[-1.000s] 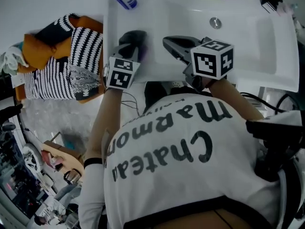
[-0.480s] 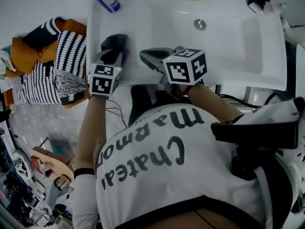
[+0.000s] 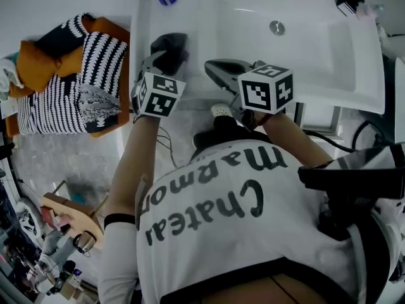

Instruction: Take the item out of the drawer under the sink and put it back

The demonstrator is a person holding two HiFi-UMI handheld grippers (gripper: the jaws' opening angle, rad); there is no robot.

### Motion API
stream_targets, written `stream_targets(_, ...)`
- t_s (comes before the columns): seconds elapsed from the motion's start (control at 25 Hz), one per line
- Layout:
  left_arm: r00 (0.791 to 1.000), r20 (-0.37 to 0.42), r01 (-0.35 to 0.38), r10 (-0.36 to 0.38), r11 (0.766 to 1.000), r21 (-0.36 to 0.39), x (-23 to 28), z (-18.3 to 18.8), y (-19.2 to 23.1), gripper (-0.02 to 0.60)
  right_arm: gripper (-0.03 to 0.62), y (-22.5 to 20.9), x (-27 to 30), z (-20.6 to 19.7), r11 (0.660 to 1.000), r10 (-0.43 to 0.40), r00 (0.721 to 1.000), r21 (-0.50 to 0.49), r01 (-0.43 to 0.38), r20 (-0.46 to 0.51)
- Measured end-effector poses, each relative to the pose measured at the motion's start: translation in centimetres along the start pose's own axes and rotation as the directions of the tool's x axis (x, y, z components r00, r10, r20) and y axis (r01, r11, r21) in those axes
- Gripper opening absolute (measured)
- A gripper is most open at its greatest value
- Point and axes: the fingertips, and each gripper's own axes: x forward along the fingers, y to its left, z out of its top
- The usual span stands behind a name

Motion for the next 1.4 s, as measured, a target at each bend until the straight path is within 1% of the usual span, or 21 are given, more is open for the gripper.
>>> stream_targets(0.24,0.999,0.048,-0.019,0.02,1.0,-0.021,-2.3,-0.3,1.7,0.176,0.012,1.6,-1.1,-0.6,0.997,-0.081,0.996,0.012,0.081,0.033)
stream_targets(0.36,0.997,0.068,-0.024,0.028,0.998,-0.058,-3.6,-0.5,2.6,0.176,0.012,2.9,-1.3,-0.5,0.995,-0.097,0.994,0.01,0.096,0.041)
stream_targets(0.48,0.997,0.076,-0.03,0.035,0.997,-0.07,-4.9,-1.2,2.9,0.176,0.012,3.7,-1.3,-0.7,0.994,-0.108,0.993,0.016,0.108,0.056)
stream_targets(0.64,0.99,0.13,-0.033,0.049,0.992,-0.124,-7.4,-1.4,3.5,0.175,0.012,5.4,-0.9,-0.9,0.994,-0.111,0.992,0.001,0.111,0.067)
stream_targets(0.72,0.984,0.171,-0.018,0.043,0.989,-0.145,-9.1,-1.0,3.3,0.175,0.012,6.3,-0.7,-1.1,0.994,-0.109,0.992,-0.008,0.11,0.068)
stream_targets(0.8,0.976,0.215,-0.004,0.037,0.989,-0.149,-10.9,-0.6,2.7,0.175,0.011,7.2,-0.6,-1.3,0.994,-0.106,0.992,-0.02,0.108,0.074)
stream_targets(0.88,0.961,0.274,0.01,0.034,0.988,-0.156,-13.2,-0.3,2.1,0.175,0.011,8.1,-0.5,-1.3,0.994,-0.101,0.991,-0.035,0.104,0.086)
stream_targets(0.92,0.95,0.31,0.022,0.032,0.986,-0.167,-14.6,-0.2,1.7,0.175,0.011,8.6,-0.5,-1.3,0.994,-0.098,0.991,-0.044,0.102,0.094)
stream_targets(1.04,0.916,0.4,0.061,0.041,0.969,-0.238,-18.9,-0.9,1.1,0.175,0.011,10.2,-0.3,-1.1,0.994,-0.08,0.989,-0.07,0.089,0.126)
stream_targets(1.12,0.905,0.423,0.086,0.049,0.952,-0.295,-21.8,-2.7,0.4,0.173,0.011,12.0,-0.6,-1.2,0.995,-0.058,0.985,-0.076,0.072,0.164)
stream_targets(1.2,0.895,0.442,0.118,0.062,0.922,-0.368,-24.9,-4.9,-0.4,0.152,0.011,14.6,-1.4,-1.3,0.997,-0.023,0.978,-0.069,0.039,0.209)
stream_targets(1.28,0.88,0.465,0.135,0.095,0.889,-0.437,-27.6,-6.9,-1.0,0.123,0.011,17.0,-2.0,-1.4,0.998,0.03,0.971,-0.067,-0.014,0.239)
stream_targets(1.32,0.875,0.47,0.128,0.115,0.882,-0.453,-28.4,-7.7,-1.2,0.109,0.011,17.7,-2.0,-1.5,0.996,0.055,0.969,-0.077,-0.037,0.242)
stream_targets(1.36,0.873,0.47,0.112,0.132,0.883,-0.455,-28.8,-8.4,-1.4,0.089,0.011,18.0,-1.9,-1.7,0.994,0.072,0.969,-0.094,-0.051,0.234)
stream_targets(1.4,0.873,0.466,0.096,0.14,0.889,-0.447,-28.9,-8.9,-1.7,0.067,0.011,18.0,-1.7,-1.8,0.992,0.077,0.973,-0.116,-0.052,0.218)
